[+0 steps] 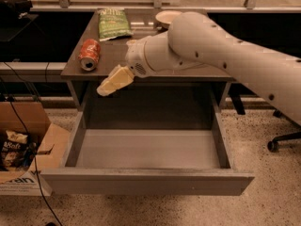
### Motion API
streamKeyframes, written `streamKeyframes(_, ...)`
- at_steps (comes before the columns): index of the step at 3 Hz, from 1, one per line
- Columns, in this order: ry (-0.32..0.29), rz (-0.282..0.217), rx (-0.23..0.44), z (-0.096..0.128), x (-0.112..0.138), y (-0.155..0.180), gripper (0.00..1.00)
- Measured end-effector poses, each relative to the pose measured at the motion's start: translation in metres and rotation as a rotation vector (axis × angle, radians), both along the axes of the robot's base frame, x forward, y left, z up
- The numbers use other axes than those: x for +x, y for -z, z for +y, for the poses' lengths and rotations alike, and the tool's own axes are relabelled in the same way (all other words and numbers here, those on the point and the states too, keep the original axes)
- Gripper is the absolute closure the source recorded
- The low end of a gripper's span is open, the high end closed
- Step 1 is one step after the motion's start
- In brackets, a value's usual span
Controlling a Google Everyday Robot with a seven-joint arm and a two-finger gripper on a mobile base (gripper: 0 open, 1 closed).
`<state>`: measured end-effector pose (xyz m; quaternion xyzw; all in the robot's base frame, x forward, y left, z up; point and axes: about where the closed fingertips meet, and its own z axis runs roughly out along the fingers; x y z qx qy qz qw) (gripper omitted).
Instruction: Place coke can into top drawer
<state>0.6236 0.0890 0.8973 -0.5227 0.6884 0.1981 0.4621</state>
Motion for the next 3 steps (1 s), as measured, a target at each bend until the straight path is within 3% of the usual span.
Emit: streamKeyframes(3,0.011,-0.009,0.14,0.048,0.057,0.026,0.0)
